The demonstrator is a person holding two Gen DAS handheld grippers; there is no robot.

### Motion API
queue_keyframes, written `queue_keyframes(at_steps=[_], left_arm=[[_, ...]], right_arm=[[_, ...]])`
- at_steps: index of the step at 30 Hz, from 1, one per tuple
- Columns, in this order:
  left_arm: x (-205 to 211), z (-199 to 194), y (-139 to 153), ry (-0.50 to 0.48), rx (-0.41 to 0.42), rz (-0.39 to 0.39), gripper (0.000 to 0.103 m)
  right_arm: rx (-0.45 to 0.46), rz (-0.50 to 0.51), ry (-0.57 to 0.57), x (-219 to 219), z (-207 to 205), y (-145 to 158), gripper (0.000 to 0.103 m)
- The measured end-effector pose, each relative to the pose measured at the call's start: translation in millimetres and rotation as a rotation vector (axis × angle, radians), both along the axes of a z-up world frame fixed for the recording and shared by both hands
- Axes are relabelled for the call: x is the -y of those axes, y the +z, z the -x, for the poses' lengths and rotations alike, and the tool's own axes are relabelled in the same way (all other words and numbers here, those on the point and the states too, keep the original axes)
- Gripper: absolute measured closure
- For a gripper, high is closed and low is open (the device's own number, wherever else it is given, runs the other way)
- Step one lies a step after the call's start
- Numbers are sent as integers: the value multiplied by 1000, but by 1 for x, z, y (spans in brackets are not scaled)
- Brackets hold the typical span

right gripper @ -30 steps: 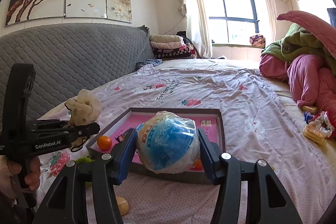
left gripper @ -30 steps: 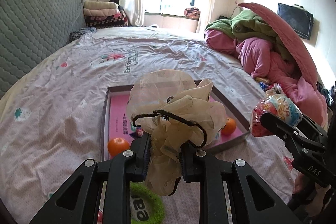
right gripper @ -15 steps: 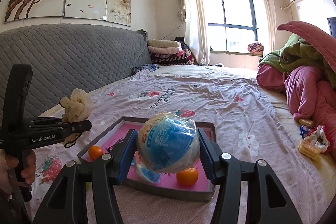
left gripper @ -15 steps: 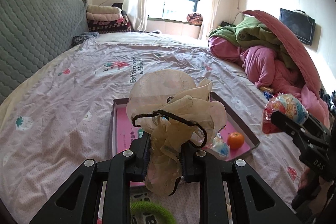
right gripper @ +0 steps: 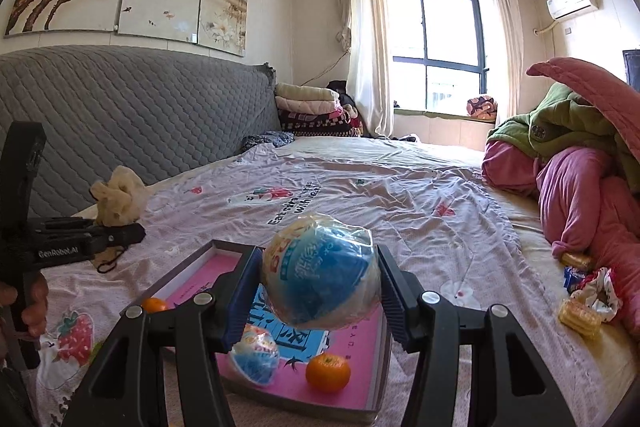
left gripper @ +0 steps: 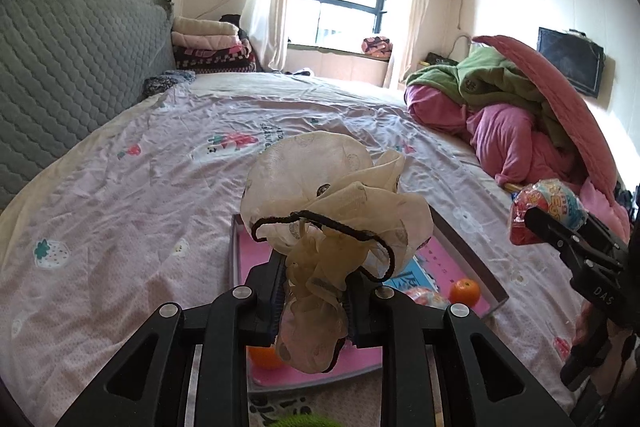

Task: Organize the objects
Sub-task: 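Lift and carry the beige pouch and blue egg-toy bag over the grey tray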

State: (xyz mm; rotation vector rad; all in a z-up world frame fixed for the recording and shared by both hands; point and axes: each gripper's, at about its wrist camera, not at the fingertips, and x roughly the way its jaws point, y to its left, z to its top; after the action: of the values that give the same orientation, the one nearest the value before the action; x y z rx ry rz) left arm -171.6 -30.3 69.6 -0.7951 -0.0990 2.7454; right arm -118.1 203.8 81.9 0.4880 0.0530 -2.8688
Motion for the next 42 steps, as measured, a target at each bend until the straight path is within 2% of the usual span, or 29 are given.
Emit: queue_keyframes(at_steps=[11, 15, 21, 26, 33, 42], left_arm=[[-8, 15, -14, -51, 32, 8, 78], [-17, 21, -29, -90, 74, 27, 77], [-23, 29, -54, -114, 167, 15, 76], [-33, 28, -66, -129, 202, 43, 76], [-40, 29, -80, -152, 256, 54, 75], [-47, 28, -89, -173, 270, 76, 71]], right_arm=[[3, -23, -6, 0, 20, -3, 46], [13, -19, -7, -1, 26, -5, 46], [40, -16, -11, -2, 35, -12, 46], [65, -14, -14, -4, 43, -19, 46], [157, -9, -6, -4, 61, -39, 46], [261, -18, -9, -3, 79, -66, 46]])
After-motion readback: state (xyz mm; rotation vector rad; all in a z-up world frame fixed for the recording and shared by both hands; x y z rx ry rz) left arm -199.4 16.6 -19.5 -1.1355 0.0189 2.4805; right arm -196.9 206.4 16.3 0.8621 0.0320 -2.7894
